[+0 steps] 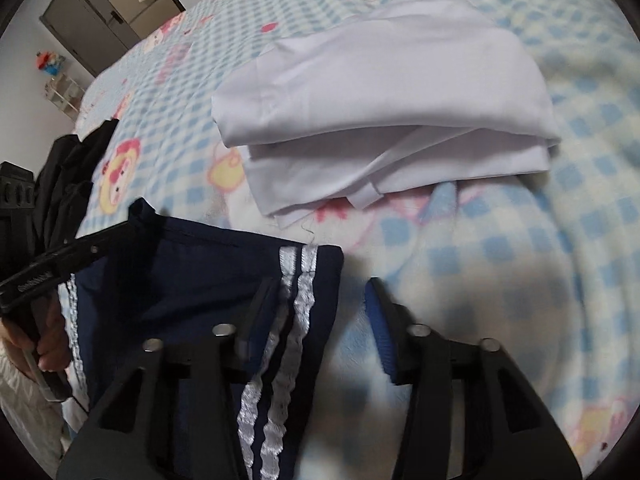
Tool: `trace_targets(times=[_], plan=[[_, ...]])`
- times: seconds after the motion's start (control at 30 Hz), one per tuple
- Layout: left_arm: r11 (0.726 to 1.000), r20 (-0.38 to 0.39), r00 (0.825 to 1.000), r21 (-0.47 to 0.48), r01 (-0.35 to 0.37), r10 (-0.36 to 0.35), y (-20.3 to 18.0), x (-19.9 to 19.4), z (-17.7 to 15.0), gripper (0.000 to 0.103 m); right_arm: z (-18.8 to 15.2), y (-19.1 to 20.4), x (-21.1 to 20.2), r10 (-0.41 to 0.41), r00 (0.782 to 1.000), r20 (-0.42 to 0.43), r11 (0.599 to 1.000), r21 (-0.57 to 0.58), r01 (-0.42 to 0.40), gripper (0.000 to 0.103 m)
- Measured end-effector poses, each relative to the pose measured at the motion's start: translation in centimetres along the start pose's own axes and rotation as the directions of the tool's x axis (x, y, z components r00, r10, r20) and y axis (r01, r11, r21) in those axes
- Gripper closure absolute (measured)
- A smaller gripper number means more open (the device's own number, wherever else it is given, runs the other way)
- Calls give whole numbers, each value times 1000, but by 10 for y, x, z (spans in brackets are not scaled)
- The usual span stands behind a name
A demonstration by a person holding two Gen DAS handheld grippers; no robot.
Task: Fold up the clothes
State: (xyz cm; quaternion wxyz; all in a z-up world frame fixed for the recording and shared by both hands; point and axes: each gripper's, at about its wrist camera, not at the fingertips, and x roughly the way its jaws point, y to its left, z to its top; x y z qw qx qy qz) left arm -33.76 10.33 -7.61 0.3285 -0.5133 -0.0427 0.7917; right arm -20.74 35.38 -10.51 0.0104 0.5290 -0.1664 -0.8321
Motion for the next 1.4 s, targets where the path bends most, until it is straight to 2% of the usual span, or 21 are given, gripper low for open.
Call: trace_targets(times=[0.07, 0.13, 0.2, 0.27, 0.37, 0.43, 0.47, 0.53, 0.57, 0.63, 0.77, 0.9, 0.97, 1.07, 1.17, 1.2, 1.33, 1.4], plan=[[1000, 42, 999, -5, -16, 16, 1, -7, 2, 96, -1, 3, -10, 18, 999, 45, 1000, -18, -18, 96], [998, 70, 996, -40, -46, 49, 10, -10, 4, 97, -2, -1, -20, 40, 996, 84, 999, -3, -40, 99], [995, 74, 995, -81, -56, 62, 21, -9, 6, 97, -4, -9, -25, 45, 993, 107, 999, 23, -48, 100], [993, 56, 997, -107, -42, 48, 29, -4, 6, 97, -6, -17, -19, 64, 994, 88, 996, 53, -69, 100], [991, 11, 998, -120, -66, 67, 31, 7, 8, 90, -7, -21, -16, 80, 994, 72, 994, 74, -85, 99], [986, 14, 999, -159, -42, 45, 34, 1, 9, 68, -6, -20, -17, 84, 994, 69, 993, 76, -89, 93], [984, 32, 999, -177, -19, 25, 34, -7, 9, 68, -6, -19, -18, 86, 994, 67, 993, 77, -91, 89], [984, 108, 994, -178, 34, -15, 32, -29, 4, 68, -5, -18, -19, 90, 994, 64, 992, 79, -95, 86], [984, 140, 990, -174, 38, -13, 31, -43, -1, 68, -6, -17, -22, 90, 994, 67, 993, 71, -95, 84], [984, 151, 989, -176, 26, 1, 32, -61, -12, 69, -11, -14, -32, 96, 993, 70, 993, 58, -100, 81], [983, 116, 993, -180, 46, -25, 32, -80, -50, 70, -37, -8, -44, 118, 992, 41, 991, 61, -120, 79], [987, 70, 997, -153, 50, -39, 18, -83, -91, 71, -67, 0, -53, 143, 990, 5, 987, 69, -143, 79], [982, 64, 996, -172, 74, -64, 10, -81, -112, 74, -85, 6, -55, 161, 987, -14, 984, 74, -159, 78], [980, 28, 999, -196, 44, -39, 6, -76, -135, 75, -106, 14, -52, 170, 984, -46, 984, 71, -166, 78], [970, -7, 1000, -241, -19, 18, 8, -73, -155, 75, -122, 21, -44, 105, 991, -86, 994, 40, -102, 79], [963, -3, 999, -266, -38, 39, 11, -75, -160, 75, -124, 22, -47, 98, 992, -85, 995, 36, -95, 81], [947, 137, 991, -320, 41, 4, 18, -118, -176, 75, -131, 22, -66, 111, 992, -62, 994, 30, -109, 79], [952, 108, 994, -306, 31, 3, 17, -123, -183, 75, -137, 20, -73, 146, 987, -63, 989, 32, -144, 78]])
